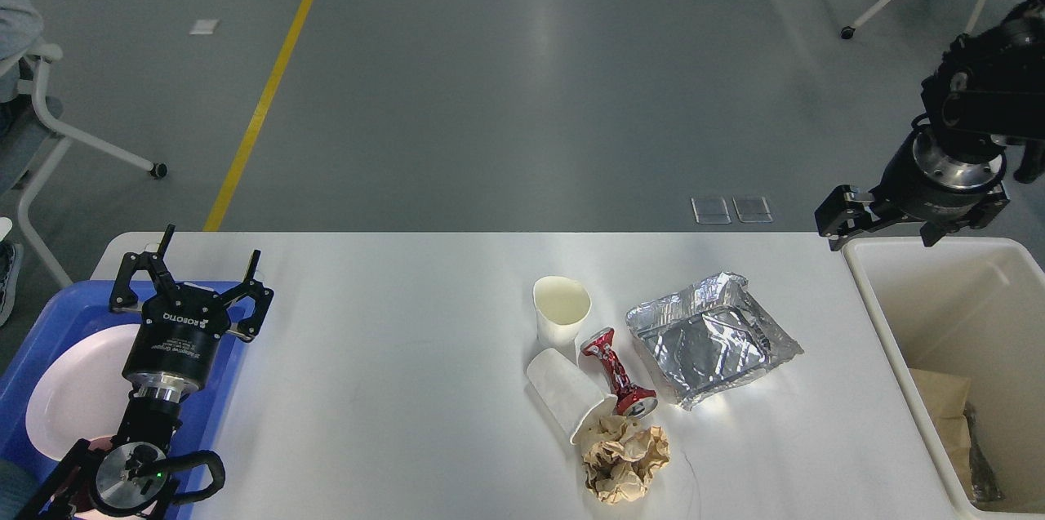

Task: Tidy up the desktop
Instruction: 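Move the right gripper back over the foil bag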

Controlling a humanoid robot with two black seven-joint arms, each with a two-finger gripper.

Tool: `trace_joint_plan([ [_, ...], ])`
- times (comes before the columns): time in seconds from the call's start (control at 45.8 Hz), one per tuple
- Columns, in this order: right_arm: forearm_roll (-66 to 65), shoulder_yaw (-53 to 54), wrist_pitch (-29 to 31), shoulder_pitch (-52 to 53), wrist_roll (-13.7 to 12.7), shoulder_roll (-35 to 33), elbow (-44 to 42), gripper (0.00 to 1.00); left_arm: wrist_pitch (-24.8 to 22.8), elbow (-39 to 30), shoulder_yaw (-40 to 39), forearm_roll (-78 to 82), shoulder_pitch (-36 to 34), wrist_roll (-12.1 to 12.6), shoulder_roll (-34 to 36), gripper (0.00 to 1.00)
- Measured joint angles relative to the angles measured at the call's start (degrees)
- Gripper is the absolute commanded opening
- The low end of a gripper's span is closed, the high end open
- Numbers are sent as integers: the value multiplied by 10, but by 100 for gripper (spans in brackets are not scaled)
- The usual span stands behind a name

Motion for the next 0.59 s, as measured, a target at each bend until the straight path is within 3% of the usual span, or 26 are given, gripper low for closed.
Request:
trace_joint_plan([
  [0.153, 68, -11, 32, 116, -7, 21, 83, 100, 0, 0, 0, 0, 0, 0, 0, 96],
  [0.35, 129, -15, 28, 260, -41, 22, 218, 100, 0, 0, 0, 0, 0, -1, 0, 96],
  [0.59, 181, -8, 25, 333, -44, 22, 291, 100, 0, 0, 0, 0, 0, -1, 0, 96],
])
